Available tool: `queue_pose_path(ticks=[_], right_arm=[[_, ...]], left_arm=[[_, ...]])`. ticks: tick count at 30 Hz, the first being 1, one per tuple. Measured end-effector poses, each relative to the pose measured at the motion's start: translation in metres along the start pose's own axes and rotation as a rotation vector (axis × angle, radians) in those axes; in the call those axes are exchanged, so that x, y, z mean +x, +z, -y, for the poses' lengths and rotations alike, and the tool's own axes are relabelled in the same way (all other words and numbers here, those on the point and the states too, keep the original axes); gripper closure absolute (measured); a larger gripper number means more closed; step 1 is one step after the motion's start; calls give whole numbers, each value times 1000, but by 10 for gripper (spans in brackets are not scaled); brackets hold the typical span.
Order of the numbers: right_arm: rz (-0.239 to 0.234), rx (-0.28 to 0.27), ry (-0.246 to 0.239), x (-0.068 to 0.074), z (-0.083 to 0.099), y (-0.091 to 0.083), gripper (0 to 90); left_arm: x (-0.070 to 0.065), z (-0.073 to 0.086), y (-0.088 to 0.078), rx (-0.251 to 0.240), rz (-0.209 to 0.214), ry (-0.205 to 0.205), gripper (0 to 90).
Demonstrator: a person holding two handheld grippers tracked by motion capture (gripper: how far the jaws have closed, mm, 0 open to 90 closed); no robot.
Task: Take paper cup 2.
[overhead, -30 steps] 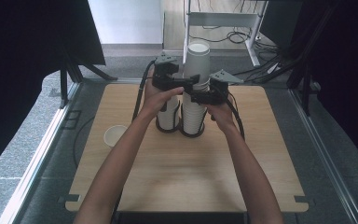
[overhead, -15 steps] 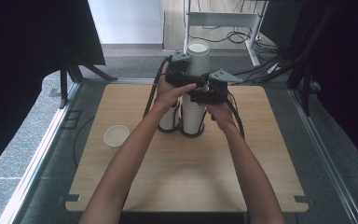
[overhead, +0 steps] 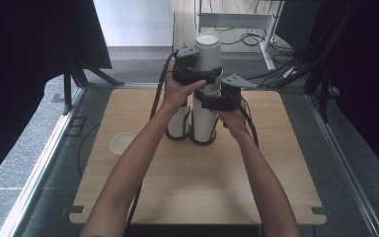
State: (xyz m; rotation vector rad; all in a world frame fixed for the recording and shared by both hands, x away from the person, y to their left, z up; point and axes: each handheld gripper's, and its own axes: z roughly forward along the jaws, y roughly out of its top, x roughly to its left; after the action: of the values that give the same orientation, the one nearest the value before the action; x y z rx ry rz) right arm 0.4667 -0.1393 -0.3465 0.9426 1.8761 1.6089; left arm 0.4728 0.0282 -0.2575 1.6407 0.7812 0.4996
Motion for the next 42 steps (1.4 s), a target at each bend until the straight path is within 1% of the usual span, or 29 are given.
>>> queue_pose_path(ticks=[4, 7, 10, 11, 12, 13, 16, 19, 21, 22, 23, 25, 27, 28, 29, 32, 33, 37, 41, 42], right_arm=[[0, 5, 2, 1, 0, 0, 33], [-1, 7, -3, 1, 0, -1, 33], [-3, 13, 4, 1, 0, -1, 33], [-3, 12, 2, 1, 0, -1, 33], [-2, 12, 4, 1, 0, -1, 33], [-1, 7, -6, 0, 0, -1, 33], [-1, 7, -4, 0, 0, 0, 32], [5, 7, -5, 1, 0, 0, 30], [5, 6, -5, 1, 0, 0, 29], [4, 7, -4, 1, 0, 0, 29], [4, 8, -3, 0, -1, 0, 28], [10, 11, -1, 0, -1, 0, 25], [31, 11, 5, 2, -1, 0, 24], [43, 3, -2, 2, -1, -1, 25], [44, 8, -5, 3, -1, -2, 24], [59, -2, -28, 5, -2, -6, 22], [60, -6, -29, 5, -3, -9, 22], [91, -22, -46, 11, -4, -25, 12], [92, -31, -67, 16, -3, -44, 16], [94, -29, -76, 17, -2, -48, 17]], left_arm=[[0, -14, -11, -49, 0, 9, 136], [-2, -28, -23, -72, -4, 34, 137], [-4, -41, -37, -118, -3, 37, 136], [-5, -44, -41, -132, -4, 31, 136], [-5, -47, -45, -132, -9, 45, 136], [-6, -49, -49, -136, -13, 52, 136], [-9, -51, -62, -150, -1, 52, 136], [-12, -50, -74, -159, 11, 56, 135], [-14, -46, -81, -154, 19, 58, 134], [-15, -44, -85, -146, 24, 65, 134], [-17, -41, -89, -137, 24, 83, 134], [-20, -36, -94, -131, 28, 105, 134], [-23, -29, -100, -125, 40, 125, 133], [-24, -26, -103, -121, 46, 128, 132], [-25, -22, -106, -120, 50, 130, 132], [-27, -10, -112, -114, 69, 121, 132], [-28, -4, -115, -108, 67, 123, 132], [-31, 16, -121, -75, 67, 139, 131], [-35, 39, -126, -54, 75, 136, 130], [-36, 44, -128, -56, 78, 128, 130]])
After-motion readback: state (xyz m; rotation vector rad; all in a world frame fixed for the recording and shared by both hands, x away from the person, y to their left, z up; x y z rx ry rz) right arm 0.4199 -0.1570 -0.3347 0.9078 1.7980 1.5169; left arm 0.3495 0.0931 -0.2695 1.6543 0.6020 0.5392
